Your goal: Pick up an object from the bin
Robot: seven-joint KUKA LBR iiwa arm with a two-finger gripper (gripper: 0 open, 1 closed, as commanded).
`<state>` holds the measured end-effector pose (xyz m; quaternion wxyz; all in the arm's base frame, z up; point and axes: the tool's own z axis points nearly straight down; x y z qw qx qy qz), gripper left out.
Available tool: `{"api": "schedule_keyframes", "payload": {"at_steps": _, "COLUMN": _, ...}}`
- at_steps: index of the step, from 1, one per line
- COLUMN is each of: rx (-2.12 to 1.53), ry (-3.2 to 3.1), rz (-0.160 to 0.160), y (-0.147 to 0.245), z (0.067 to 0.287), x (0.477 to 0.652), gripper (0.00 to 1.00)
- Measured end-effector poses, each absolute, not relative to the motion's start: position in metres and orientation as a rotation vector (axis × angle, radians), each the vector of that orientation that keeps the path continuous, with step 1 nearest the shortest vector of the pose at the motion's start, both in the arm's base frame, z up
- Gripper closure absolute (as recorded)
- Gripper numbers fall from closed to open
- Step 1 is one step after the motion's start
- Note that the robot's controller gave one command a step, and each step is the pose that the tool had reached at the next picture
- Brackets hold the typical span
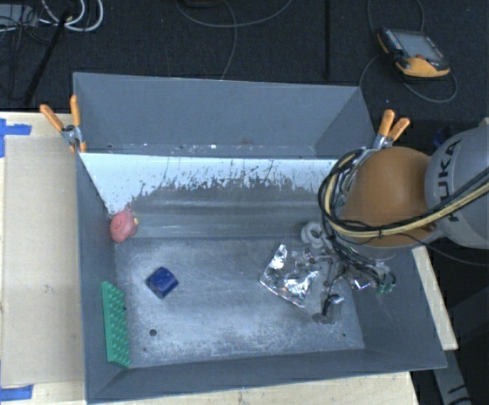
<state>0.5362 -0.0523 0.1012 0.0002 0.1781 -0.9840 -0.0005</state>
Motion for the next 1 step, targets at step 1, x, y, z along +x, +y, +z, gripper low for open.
{"api": "schedule_keyframes", "payload": {"at_steps": 1, "rx": 0.517, "ry": -3.102, "rz": 0.0, "y": -0.0533, "z": 0.1085, "x": 0.5549, "gripper": 0.0}}
